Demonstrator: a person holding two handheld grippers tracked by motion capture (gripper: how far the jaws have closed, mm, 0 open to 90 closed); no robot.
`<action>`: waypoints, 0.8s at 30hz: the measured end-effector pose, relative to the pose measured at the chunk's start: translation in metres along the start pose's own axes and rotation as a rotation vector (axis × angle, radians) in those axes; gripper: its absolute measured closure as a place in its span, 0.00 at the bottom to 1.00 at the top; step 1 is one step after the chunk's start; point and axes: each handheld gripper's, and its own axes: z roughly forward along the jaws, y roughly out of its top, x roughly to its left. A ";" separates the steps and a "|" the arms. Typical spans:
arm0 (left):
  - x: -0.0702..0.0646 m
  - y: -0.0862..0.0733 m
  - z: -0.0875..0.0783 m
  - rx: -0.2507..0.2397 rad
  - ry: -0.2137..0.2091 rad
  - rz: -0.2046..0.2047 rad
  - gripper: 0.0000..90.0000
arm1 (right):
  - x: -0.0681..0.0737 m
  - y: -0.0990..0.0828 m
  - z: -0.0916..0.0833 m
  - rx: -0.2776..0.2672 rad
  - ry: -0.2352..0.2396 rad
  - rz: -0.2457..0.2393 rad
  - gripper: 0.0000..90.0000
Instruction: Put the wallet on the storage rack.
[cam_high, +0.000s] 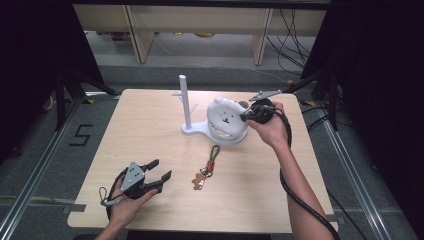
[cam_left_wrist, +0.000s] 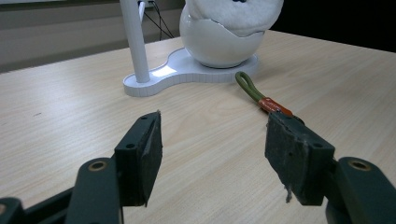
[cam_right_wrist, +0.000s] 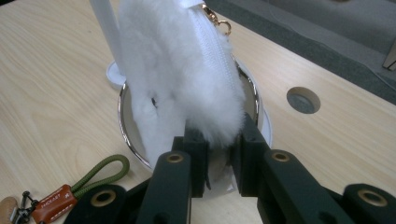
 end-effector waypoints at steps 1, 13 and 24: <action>0.000 0.000 0.000 0.000 0.000 0.002 0.40 | -0.001 0.000 0.001 0.003 -0.007 0.004 0.88; -0.001 -0.002 0.002 -0.006 -0.006 -0.017 0.40 | -0.010 0.005 0.015 0.054 -0.057 0.007 0.85; -0.001 -0.002 0.002 0.007 -0.002 0.001 0.40 | -0.008 0.004 0.027 0.056 -0.151 -0.025 0.77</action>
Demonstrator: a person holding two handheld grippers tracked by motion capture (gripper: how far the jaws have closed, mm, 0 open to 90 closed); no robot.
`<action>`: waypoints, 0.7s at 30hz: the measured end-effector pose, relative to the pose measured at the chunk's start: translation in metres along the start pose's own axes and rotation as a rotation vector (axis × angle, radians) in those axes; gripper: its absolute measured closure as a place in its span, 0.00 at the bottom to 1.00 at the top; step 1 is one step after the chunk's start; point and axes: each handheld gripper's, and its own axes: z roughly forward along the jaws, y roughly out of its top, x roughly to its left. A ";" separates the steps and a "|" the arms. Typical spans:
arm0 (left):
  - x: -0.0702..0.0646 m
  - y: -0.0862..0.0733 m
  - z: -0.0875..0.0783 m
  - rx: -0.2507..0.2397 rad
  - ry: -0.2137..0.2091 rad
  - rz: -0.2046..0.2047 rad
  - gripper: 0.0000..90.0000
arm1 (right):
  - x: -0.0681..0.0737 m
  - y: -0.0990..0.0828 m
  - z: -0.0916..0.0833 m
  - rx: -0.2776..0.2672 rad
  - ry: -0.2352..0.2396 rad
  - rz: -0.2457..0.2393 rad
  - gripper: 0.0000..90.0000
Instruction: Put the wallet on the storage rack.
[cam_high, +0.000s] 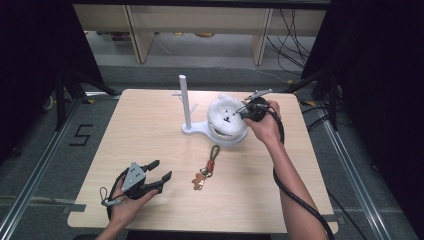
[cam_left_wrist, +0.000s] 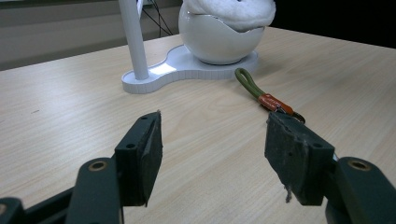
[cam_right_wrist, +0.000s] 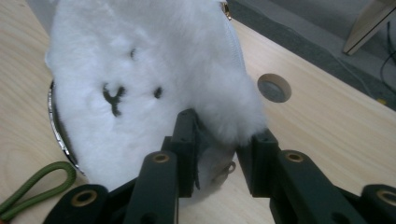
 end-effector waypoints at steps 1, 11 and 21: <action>0.000 0.000 0.000 0.001 0.000 0.005 0.40 | 0.001 0.000 0.001 -0.004 -0.023 -0.005 0.74; 0.003 0.001 -0.002 0.002 0.005 0.009 0.40 | 0.002 -0.001 -0.003 -0.049 -0.053 -0.015 0.68; 0.000 0.001 -0.002 0.003 0.000 0.019 0.40 | 0.008 -0.005 -0.003 -0.041 -0.038 -0.042 0.78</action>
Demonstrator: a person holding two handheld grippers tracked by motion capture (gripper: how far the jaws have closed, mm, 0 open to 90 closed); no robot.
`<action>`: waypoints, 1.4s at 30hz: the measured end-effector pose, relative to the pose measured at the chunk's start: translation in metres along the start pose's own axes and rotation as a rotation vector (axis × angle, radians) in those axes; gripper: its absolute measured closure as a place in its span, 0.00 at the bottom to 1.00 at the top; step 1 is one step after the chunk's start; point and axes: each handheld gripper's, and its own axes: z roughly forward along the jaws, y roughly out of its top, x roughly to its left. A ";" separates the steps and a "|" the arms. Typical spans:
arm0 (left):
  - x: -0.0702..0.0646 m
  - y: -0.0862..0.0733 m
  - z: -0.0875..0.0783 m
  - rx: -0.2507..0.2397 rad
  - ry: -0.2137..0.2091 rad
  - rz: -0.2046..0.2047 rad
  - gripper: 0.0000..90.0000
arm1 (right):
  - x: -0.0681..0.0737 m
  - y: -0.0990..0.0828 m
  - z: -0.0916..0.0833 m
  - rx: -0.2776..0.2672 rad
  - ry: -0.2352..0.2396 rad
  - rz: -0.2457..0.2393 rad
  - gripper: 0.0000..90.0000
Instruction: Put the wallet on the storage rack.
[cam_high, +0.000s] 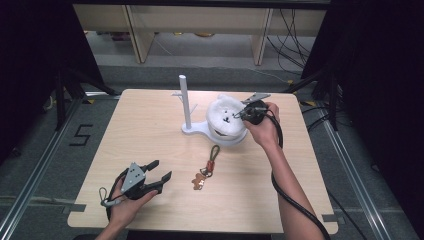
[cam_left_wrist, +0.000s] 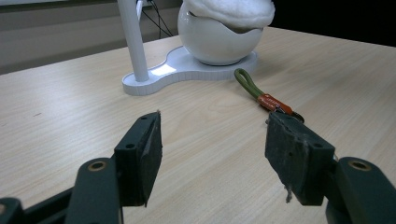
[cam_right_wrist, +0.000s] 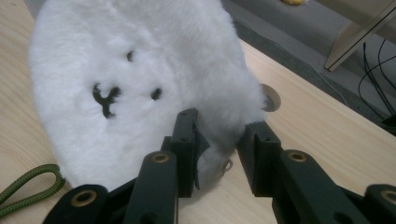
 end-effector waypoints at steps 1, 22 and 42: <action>0.000 0.000 0.000 0.000 0.000 0.000 0.40 | 0.000 0.000 0.001 0.003 0.007 0.012 0.78; 0.000 0.000 -0.001 0.001 -0.003 -0.008 0.40 | -0.002 0.008 0.003 -0.007 -0.011 0.052 0.53; -0.002 0.000 0.000 0.011 -0.011 -0.015 0.39 | -0.003 0.016 0.009 0.024 0.082 0.038 0.90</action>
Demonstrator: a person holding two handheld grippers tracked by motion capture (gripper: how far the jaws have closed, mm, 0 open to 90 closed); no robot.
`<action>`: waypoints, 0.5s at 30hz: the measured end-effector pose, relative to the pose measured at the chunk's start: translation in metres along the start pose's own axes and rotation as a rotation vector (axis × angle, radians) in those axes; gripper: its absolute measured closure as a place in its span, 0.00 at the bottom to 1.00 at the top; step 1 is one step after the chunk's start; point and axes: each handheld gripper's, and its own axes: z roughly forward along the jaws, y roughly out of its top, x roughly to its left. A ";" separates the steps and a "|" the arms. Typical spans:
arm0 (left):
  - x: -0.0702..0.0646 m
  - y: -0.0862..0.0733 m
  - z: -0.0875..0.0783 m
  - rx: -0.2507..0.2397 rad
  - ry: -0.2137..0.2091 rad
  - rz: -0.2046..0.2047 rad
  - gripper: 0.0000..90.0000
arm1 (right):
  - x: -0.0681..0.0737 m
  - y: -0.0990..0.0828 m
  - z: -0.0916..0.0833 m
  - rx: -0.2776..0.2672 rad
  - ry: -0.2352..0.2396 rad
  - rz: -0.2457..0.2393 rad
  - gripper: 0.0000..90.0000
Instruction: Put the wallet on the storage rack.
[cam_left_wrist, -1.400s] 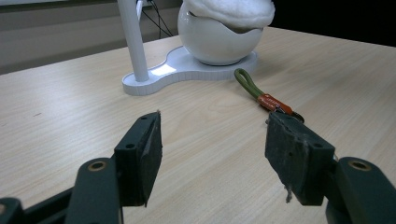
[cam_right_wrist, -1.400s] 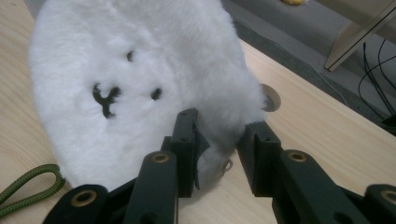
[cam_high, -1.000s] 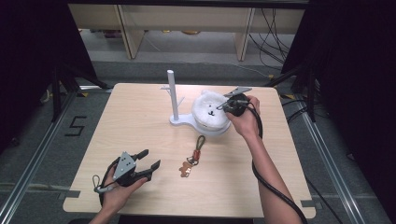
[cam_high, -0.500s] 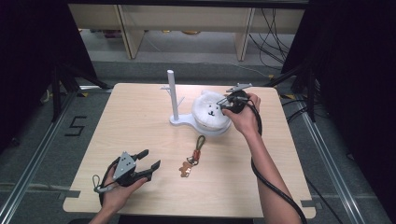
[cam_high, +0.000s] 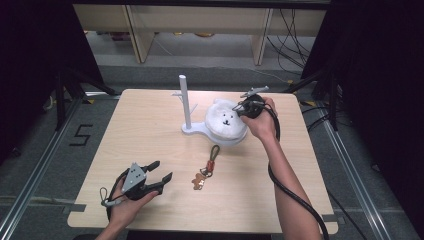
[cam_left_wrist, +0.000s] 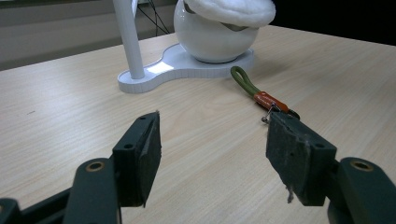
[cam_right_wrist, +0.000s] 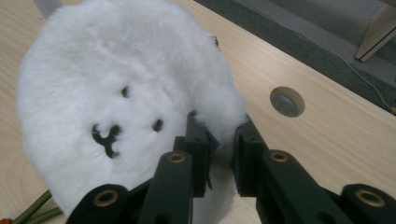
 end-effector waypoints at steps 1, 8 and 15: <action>0.000 0.000 0.000 0.000 0.000 0.000 0.39 | 0.000 0.000 0.000 0.000 0.000 0.000 0.90; -0.001 -0.001 0.001 -0.010 -0.005 -0.011 0.39 | 0.002 0.003 -0.011 -0.109 0.007 0.073 0.93; -0.001 -0.001 0.001 -0.012 -0.009 -0.009 0.39 | 0.001 0.008 -0.009 -0.200 -0.017 0.144 0.92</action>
